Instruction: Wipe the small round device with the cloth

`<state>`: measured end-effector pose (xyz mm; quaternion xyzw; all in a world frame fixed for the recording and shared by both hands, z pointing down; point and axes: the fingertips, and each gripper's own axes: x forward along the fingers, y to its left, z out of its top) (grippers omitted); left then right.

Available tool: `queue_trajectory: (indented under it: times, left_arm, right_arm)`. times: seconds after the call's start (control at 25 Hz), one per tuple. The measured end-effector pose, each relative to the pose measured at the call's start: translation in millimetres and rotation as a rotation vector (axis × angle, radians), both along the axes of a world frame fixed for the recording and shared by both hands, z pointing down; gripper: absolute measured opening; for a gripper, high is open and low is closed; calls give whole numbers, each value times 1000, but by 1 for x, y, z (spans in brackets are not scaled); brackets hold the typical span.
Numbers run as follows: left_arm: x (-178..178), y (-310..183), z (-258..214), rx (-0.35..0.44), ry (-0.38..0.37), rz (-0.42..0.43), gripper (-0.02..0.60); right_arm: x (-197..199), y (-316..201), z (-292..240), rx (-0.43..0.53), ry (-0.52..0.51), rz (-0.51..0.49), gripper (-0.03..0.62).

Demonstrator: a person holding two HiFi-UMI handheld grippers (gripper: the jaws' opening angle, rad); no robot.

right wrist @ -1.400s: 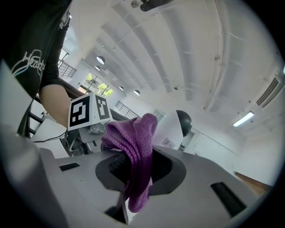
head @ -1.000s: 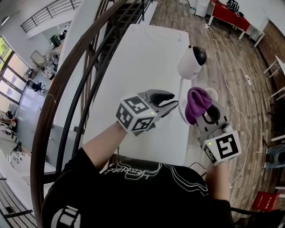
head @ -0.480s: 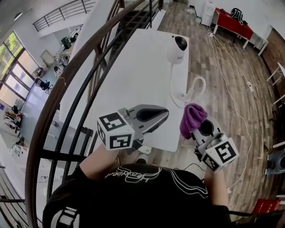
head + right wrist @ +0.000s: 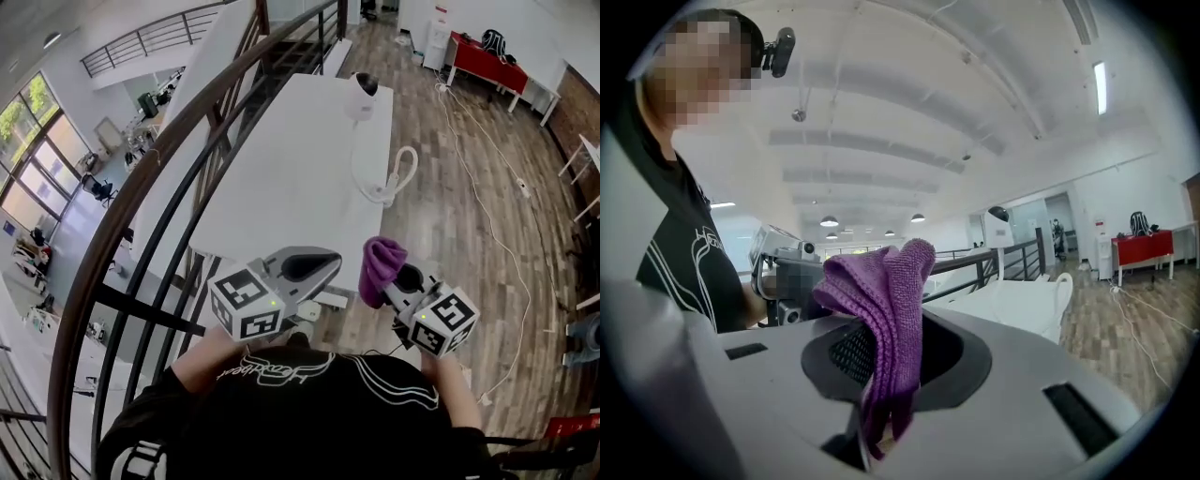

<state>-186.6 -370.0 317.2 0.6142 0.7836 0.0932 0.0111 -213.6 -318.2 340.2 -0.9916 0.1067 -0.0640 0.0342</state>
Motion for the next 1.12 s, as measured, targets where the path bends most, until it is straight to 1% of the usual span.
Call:
queue_trajectory:
  times: [0.12, 0.28, 0.44, 0.56, 0.76, 1.12]
  left_arm:
    - [-11, -15, 4, 9, 13, -17, 8]
    - [-19, -26, 8, 21, -5, -38, 9]
    - [-30, -18, 18, 30, -20, -41, 9]
    - [-41, -17, 19, 33, -17, -34, 9]
    - [-49, -15, 18, 29, -19, -37, 9]
    - [-65, -12, 24, 45, -23, -39, 9]
  right_arm:
    - [-10, -22, 6, 41, -10, -30, 61]
    - [-19, -40, 8, 68, -18, -56, 61]
    - [-29, -35, 15, 79, -25, -59, 61]
    - [-38, -37, 18, 77, -29, -62, 61]
    - [-45, -38, 18, 67, -29, -73, 61]
    - [-60, -29, 18, 77, -16, -61, 61]
